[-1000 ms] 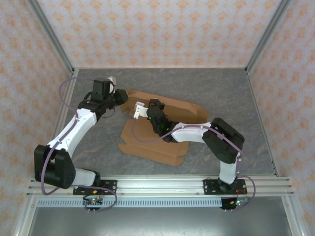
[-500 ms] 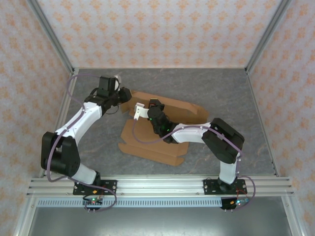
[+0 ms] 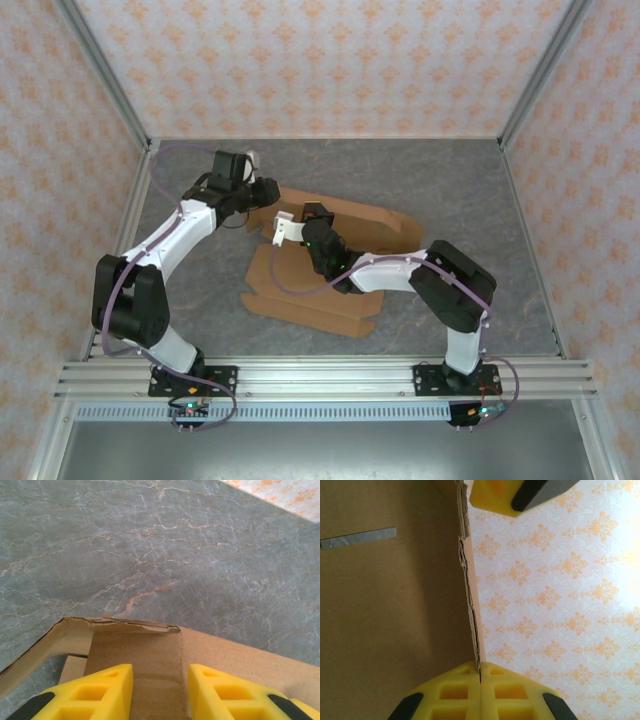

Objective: Fold the paper box

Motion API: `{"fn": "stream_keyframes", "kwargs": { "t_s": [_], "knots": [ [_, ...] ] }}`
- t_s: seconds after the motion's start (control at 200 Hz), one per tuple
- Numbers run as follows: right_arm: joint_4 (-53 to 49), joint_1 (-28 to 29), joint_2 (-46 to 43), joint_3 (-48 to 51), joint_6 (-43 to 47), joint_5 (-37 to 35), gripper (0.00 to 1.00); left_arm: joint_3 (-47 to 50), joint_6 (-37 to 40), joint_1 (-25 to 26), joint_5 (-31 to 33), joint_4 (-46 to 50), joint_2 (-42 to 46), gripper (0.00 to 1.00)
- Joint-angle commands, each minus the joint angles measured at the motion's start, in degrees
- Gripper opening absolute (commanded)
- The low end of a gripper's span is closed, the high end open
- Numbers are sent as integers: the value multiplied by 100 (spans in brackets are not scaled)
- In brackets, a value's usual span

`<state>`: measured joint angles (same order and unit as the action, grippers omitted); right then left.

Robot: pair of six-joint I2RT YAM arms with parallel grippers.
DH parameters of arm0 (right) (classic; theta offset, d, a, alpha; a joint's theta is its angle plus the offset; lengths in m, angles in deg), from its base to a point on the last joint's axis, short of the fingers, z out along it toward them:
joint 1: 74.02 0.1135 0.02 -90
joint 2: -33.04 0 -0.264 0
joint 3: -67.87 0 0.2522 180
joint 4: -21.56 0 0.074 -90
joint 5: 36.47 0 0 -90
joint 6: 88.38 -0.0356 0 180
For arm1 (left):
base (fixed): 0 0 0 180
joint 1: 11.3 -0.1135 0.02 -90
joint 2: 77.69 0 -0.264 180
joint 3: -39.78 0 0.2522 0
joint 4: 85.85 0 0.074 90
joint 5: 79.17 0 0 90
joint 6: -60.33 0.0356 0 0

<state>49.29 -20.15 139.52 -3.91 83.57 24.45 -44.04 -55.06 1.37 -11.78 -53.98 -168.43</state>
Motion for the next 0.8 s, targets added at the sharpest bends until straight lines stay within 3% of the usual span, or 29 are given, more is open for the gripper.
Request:
{"fn": "stream_keyframes", "kwargs": {
  "t_s": [0.0, 0.325, 0.565, 0.796],
  "knots": [
    [96, 45, 70, 112, 2, 104, 0, -430, 167, 31, -207, 407, -106, 37],
    [269, 62, 117, 141, 120, 79, 0, -664, 336, 193, 15, 1090, -293, 41],
    [477, 123, 215, 177, 251, 30, 0, -728, 267, 219, -13, 1085, -394, 42],
    [544, 139, 185, 204, 296, 34, 0, -665, -36, 223, -395, 706, -542, 34]
  ]
}}
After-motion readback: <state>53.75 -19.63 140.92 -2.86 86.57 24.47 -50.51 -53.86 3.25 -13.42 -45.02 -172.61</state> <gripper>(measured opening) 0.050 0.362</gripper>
